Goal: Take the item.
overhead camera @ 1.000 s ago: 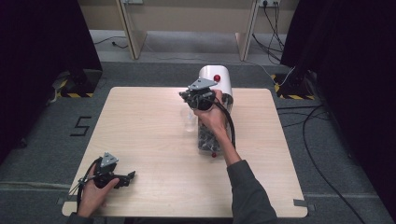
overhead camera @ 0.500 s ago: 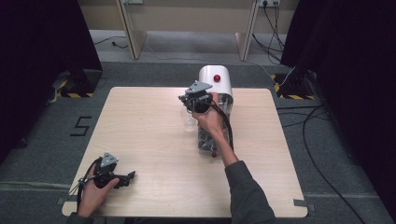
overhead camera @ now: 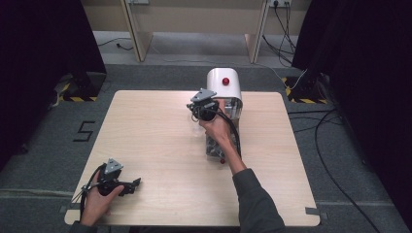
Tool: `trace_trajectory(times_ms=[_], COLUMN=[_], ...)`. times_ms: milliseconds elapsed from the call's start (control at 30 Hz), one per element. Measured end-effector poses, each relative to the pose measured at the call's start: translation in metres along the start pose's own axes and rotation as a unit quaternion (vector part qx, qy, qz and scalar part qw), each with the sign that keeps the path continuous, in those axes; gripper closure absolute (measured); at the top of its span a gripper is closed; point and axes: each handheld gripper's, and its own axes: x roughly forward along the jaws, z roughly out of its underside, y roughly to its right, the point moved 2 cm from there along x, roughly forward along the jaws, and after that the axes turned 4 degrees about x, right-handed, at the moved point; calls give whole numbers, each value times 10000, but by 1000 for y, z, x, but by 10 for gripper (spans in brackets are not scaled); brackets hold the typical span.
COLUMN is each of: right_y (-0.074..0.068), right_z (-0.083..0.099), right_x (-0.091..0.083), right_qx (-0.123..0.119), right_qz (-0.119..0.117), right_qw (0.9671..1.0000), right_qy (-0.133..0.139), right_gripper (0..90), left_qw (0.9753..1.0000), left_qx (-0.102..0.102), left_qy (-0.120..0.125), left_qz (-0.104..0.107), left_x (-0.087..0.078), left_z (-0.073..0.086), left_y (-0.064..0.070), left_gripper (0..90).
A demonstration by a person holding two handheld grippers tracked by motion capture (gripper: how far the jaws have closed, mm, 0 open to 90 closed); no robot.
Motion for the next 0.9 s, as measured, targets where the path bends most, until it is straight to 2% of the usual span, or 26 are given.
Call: trace_trajectory(times_ms=[67, 133, 200, 233, 300, 400, 433, 467, 500, 733, 900], right_y=[0, 0, 1, 0, 1, -1, -1, -2, -1, -3, -4], right_z=[3, 8, 11, 12, 13, 13, 13, 14, 14, 20, 21], right_x=[2, 5, 7, 7, 8, 8, 9, 10, 10, 16, 18], right_qx=[-71, 7, -33, 47, -75, -32, -146, -68, -155, -104, -231], right_qz=[-2, 3, 1, 1, 20, 27, 20, 40, 42, 48, 95], right_qw=[10000, 10000, 9999, 9999, 9999, 9998, 9997, 9998, 9996, 9995, 9991], right_qy=[-23, -90, -117, -133, -145, -184, -173, -209, -210, -283, -343], right_gripper=[767, 767, 768, 767, 767, 767, 767, 767, 767, 767, 766], left_qw=[10000, 10000, 10000, 10000, 10000, 10000, 10000, 10000, 10000, 10000, 10000], left_qx=[-1, -1, 0, -1, 0, -2, 0, -1, -1, -1, 0], left_qy=[2, 1, 1, 1, 1, 2, 0, 1, 2, 2, 1], left_qz=[0, 0, 0, 0, -1, -1, -1, 0, 0, 0, -1], left_x=[0, 0, 0, 0, 0, 0, 0, 0, 0, 0, 0], left_z=[0, 0, 0, 0, 0, 0, 0, 0, 0, 0, 0], left_y=[0, 0, 0, 0, 0, 0, 0, 0, 0, 0, 0], left_gripper=[0, 0, 0, 0, 0, 0, 0, 0, 0, 0, 0])
